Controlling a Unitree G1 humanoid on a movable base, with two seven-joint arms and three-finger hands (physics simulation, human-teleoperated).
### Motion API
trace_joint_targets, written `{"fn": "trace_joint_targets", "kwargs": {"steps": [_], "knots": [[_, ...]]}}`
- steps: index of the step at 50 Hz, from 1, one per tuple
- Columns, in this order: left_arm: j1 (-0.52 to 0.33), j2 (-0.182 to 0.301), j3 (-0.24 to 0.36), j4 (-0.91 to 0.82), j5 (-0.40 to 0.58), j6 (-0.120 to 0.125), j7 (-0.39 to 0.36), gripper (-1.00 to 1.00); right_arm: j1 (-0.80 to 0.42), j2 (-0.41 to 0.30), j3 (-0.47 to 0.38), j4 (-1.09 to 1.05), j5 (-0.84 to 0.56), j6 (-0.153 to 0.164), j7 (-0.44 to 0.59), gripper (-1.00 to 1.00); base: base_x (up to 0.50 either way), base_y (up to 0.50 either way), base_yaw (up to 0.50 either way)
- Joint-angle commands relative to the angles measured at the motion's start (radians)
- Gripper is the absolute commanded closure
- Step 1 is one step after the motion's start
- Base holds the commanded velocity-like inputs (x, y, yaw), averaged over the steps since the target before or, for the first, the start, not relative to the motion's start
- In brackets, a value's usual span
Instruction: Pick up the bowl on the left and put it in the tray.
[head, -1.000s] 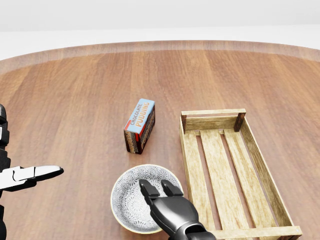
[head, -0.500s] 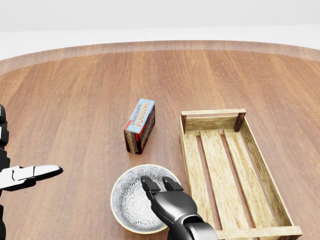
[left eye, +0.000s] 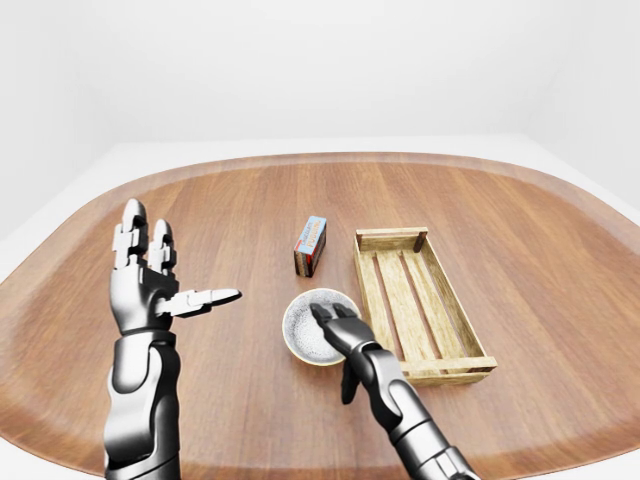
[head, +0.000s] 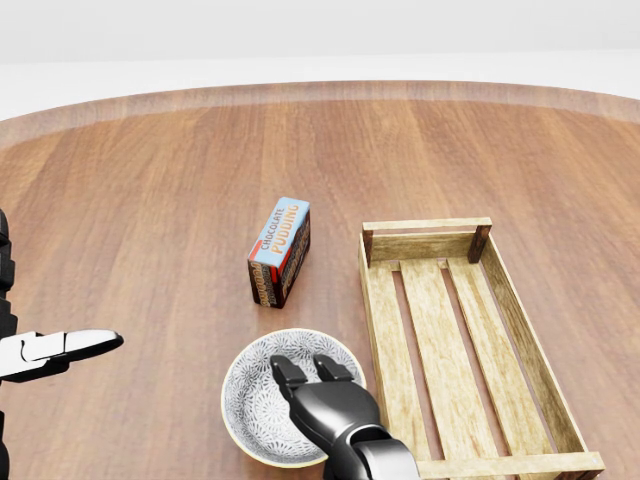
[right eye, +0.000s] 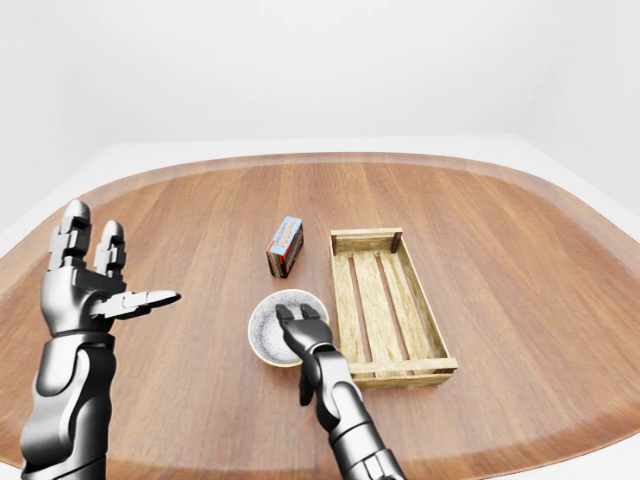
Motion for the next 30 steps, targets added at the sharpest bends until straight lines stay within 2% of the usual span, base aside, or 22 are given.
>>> {"fn": "trace_joint_targets", "kwargs": {"steps": [1,30], "knots": [[-0.002,0.002,0.002,0.002,-0.002,0.0,0.0,-1.0,-0.016,0.013,0.004,0.039,-0.005,0.0,-0.012,-1.0,0.0,0.0,0.0],[-0.005,0.004,0.002,0.002,-0.003,0.0,0.004,-1.0,-0.051,0.029,0.0,0.169,0.029,0.0,-0.082,-1.0,0.0,0.0,0.0]]}}
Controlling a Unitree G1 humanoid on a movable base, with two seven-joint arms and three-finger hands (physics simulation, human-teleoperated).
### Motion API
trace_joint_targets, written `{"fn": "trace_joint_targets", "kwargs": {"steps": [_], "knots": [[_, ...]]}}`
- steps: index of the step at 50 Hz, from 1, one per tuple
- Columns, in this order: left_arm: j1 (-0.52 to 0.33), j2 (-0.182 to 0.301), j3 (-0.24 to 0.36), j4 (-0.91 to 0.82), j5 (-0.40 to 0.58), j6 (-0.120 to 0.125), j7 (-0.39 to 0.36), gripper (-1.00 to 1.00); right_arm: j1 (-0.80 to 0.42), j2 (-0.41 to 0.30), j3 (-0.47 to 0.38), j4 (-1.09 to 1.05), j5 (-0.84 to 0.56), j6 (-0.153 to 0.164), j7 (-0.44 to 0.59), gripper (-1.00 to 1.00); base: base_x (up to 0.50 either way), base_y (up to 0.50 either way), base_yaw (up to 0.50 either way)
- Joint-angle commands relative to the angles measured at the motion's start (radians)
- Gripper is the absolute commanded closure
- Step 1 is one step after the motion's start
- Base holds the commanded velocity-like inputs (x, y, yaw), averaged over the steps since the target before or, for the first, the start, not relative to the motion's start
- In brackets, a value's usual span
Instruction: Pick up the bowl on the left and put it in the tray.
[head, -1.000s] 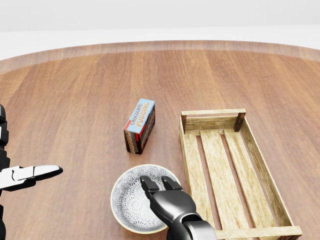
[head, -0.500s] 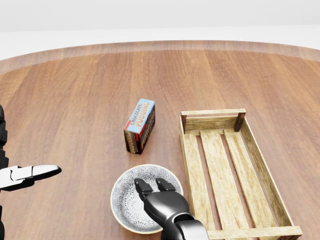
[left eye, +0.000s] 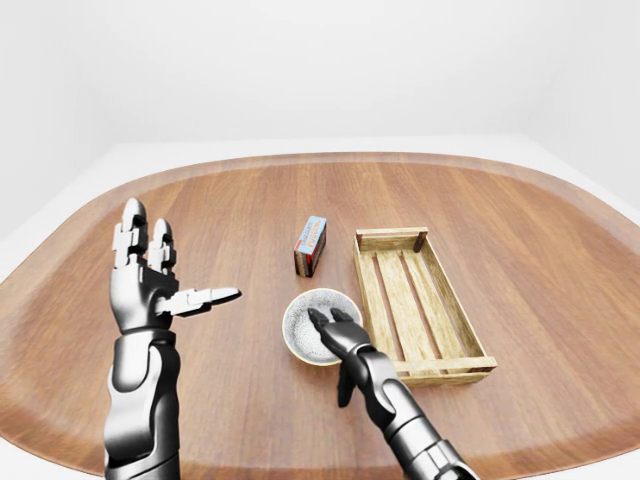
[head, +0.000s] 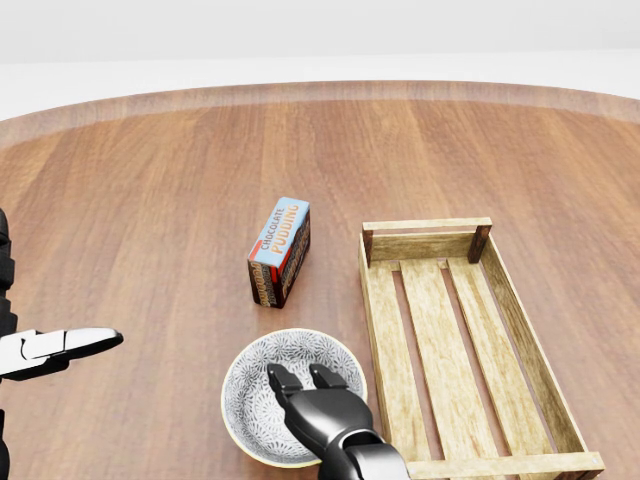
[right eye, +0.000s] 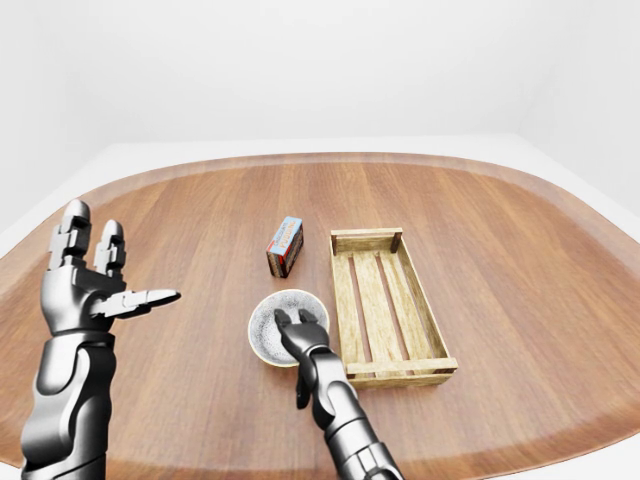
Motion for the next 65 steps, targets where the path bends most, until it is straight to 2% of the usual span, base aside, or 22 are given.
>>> {"fn": "trace_joint_targets", "kwargs": {"steps": [1,21,24,25,26,45,65], "knots": [[0.0,0.0,0.002,-0.003,-0.002,0.0,0.0,-1.0,-0.016,0.009,0.0,0.062,0.016,0.0,-0.035,-1.0,0.0,0.0,0.0],[0.001,0.0,0.003,0.001,-0.002,0.0,-0.002,-1.0,-0.053,0.033,0.0,0.192,0.054,0.0,-0.113,-1.0,0.0,0.0,0.0],[0.001,0.001,0.002,0.002,-0.001,0.0,-0.001,-1.0,-0.055,0.036,0.003,0.199,0.056,0.0,-0.119,0.34,0.0,0.0,0.0],[0.001,0.001,0.002,0.0,-0.001,0.0,-0.001,-1.0,-0.054,0.036,0.004,0.199,0.057,0.0,-0.119,0.62,0.0,0.0,0.0],[0.0,0.001,0.002,0.001,-0.001,0.0,0.0,-1.0,-0.049,0.037,0.009,0.184,0.053,0.0,-0.11,1.0,0.0,0.0,0.0],[0.004,-0.005,-0.008,-0.003,0.01,0.0,0.002,-1.0,-0.041,0.043,0.019,0.169,0.046,0.0,-0.095,1.0,0.0,0.0,0.0],[0.007,-0.003,0.004,-0.017,-0.004,0.0,0.003,-1.0,-0.1,0.113,0.062,0.09,-0.101,0.0,0.045,1.0,0.0,0.0,0.0]]}}
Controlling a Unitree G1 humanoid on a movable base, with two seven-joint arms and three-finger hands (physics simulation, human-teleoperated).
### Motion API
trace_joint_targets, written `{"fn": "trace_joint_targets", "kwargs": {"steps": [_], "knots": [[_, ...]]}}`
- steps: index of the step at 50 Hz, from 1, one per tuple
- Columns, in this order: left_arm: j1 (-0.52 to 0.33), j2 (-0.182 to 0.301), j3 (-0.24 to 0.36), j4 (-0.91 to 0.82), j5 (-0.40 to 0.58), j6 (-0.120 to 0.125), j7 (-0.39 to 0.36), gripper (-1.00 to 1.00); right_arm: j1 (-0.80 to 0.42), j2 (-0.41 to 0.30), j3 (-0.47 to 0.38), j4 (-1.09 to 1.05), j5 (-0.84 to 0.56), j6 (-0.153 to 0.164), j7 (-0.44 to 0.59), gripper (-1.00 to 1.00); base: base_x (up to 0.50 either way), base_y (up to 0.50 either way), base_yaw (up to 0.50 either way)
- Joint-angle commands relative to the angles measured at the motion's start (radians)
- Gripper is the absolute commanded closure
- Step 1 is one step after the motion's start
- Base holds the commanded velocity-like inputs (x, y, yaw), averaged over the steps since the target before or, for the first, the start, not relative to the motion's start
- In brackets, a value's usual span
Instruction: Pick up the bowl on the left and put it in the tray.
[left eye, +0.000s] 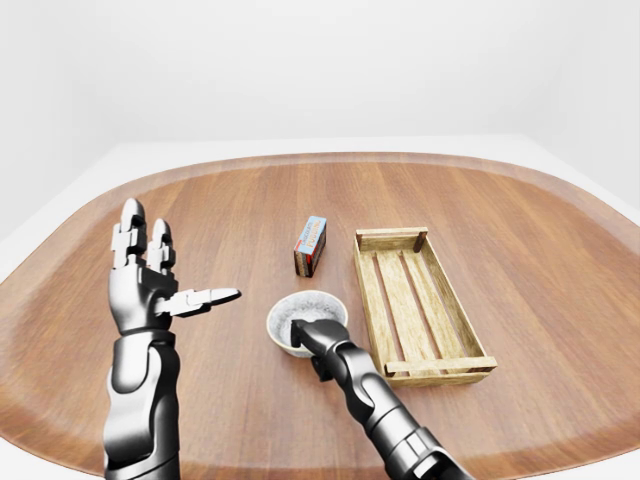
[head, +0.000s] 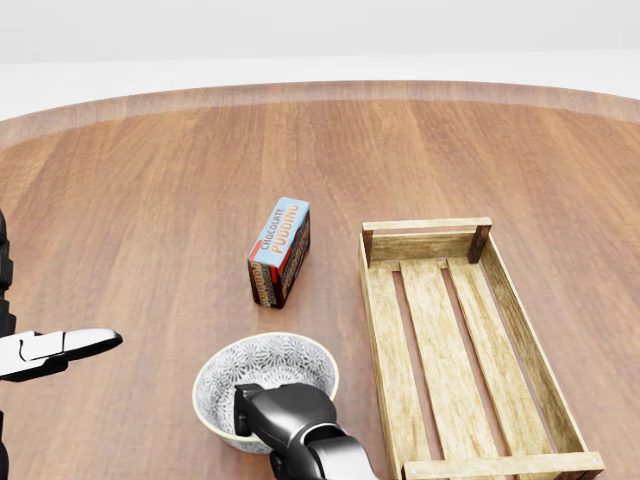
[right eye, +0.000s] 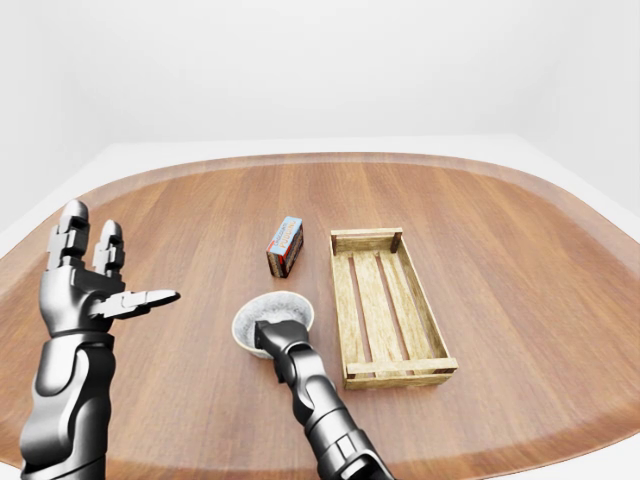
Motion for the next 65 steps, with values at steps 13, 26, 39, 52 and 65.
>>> {"fn": "trace_joint_targets", "kwargs": {"steps": [13,26,39,52,65], "knots": [[-0.001,-0.001,-0.001,-0.002,0.0,0.0,0.001,-1.0,-0.031,0.051,0.038,-0.184,-0.187,0.0,0.215,1.0,0.0,0.0,0.0],[0.0,0.0,0.0,-0.001,-0.003,0.0,0.001,-1.0,-0.063,0.075,0.029,-0.296,-0.305,0.0,0.332,1.0,0.0,0.0,0.0],[0.0,0.0,0.002,-0.007,-0.003,0.0,0.001,-1.0,-0.104,0.098,0.007,-0.502,-0.434,0.0,0.457,1.0,0.0,0.0,0.0],[0.001,-0.001,-0.001,-0.007,-0.002,0.0,0.002,-1.0,-0.113,0.041,-0.057,-0.612,-0.433,0.0,0.457,1.0,0.0,0.0,0.0],[0.004,-0.004,-0.006,-0.007,0.004,0.0,0.002,-1.0,-0.12,-0.036,-0.128,-0.754,-0.433,0.0,0.457,1.0,0.0,0.0,0.0]]}}
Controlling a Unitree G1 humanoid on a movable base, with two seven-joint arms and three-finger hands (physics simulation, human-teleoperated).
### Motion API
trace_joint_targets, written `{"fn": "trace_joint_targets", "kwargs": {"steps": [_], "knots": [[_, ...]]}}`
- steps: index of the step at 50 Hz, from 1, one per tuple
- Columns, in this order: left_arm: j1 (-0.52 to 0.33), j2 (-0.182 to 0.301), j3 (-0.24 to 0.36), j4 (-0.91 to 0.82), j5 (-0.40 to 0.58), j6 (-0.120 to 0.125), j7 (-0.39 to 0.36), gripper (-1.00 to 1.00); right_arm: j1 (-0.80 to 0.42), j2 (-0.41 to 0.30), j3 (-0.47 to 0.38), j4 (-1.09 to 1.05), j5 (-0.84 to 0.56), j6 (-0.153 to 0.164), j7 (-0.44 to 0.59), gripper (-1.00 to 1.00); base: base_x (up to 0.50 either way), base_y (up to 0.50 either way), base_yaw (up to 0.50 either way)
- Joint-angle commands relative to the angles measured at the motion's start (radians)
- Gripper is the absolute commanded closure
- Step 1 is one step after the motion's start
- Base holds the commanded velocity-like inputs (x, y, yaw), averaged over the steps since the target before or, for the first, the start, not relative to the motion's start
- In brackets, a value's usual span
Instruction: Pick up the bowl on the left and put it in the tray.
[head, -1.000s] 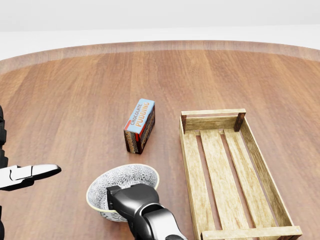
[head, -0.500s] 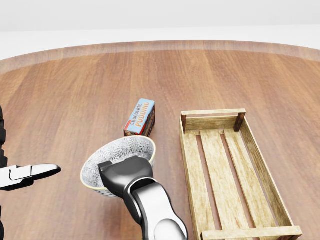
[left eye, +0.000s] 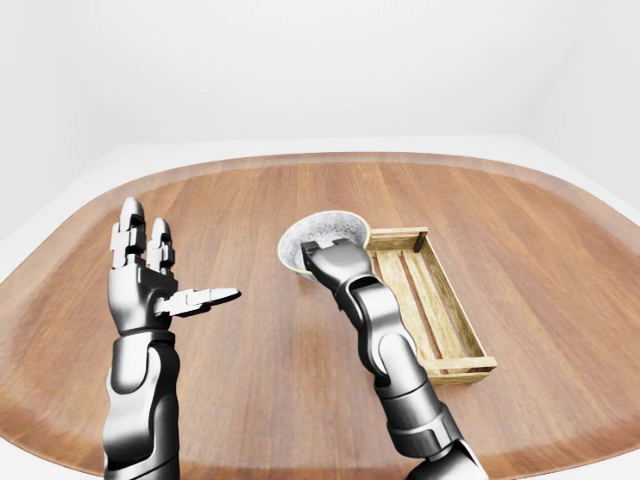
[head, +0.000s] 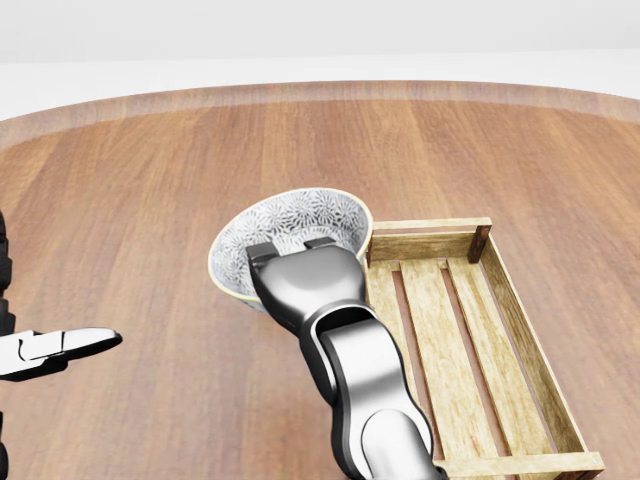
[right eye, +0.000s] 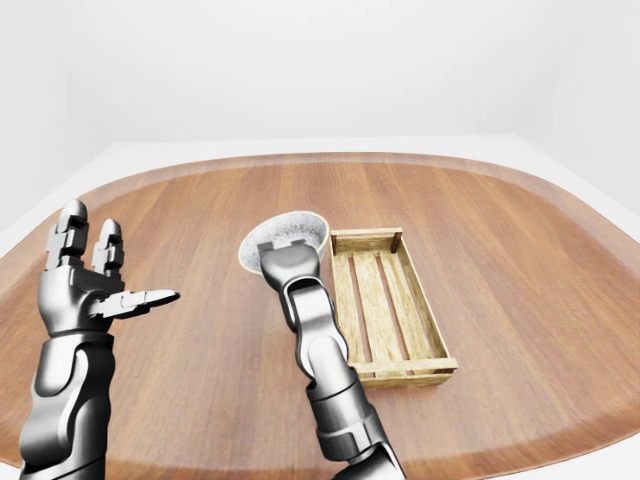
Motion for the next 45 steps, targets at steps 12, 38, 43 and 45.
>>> {"fn": "trace_joint_targets", "kwargs": {"steps": [12,38,43,45], "knots": [[0.0,-0.003,-0.007,0.007,0.008,0.0,0.0,-1.0,-0.037,-0.1,-0.107,-0.185,-0.031,0.0,0.0,1.0,0.0,0.0,0.0],[-0.001,-0.002,-0.004,0.006,0.006,0.0,0.001,-1.0,-0.022,-0.189,-0.188,-0.252,0.124,0.0,0.0,1.0,0.0,0.0,0.0],[0.0,-0.002,-0.004,0.005,0.006,0.0,0.002,-1.0,-0.013,-0.213,-0.201,-0.258,0.161,0.0,0.0,1.0,0.0,0.0,0.0],[0.001,-0.002,-0.006,0.006,0.008,0.0,0.002,-1.0,-0.007,-0.227,-0.215,-0.254,0.187,0.0,0.0,1.0,0.0,0.0,0.0]]}}
